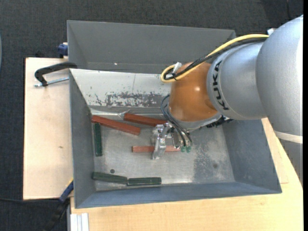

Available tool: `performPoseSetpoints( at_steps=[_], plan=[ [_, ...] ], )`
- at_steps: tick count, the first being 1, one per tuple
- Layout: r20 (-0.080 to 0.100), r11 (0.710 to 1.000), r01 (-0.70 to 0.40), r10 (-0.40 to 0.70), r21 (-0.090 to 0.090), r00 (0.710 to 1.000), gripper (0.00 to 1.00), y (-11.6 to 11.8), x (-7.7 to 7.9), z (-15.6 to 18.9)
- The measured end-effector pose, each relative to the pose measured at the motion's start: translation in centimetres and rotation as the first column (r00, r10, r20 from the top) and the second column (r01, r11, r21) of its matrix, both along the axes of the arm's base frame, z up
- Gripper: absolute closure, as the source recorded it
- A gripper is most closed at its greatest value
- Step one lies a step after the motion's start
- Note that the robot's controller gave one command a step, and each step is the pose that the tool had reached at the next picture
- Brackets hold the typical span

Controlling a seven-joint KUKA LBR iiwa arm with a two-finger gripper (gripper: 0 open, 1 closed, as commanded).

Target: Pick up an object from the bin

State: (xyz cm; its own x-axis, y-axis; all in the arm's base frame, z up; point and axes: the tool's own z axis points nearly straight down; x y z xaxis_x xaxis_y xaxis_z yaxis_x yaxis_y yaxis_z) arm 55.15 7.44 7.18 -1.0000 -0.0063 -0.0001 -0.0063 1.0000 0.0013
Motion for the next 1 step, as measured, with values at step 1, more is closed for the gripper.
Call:
performPoseSetpoints(
  at_steps=[1],
  plan=[
    [0.0,1.0,0.0,0.0,0.0,1.0,1.0,0.0,0.0,0.0]
  ],
)
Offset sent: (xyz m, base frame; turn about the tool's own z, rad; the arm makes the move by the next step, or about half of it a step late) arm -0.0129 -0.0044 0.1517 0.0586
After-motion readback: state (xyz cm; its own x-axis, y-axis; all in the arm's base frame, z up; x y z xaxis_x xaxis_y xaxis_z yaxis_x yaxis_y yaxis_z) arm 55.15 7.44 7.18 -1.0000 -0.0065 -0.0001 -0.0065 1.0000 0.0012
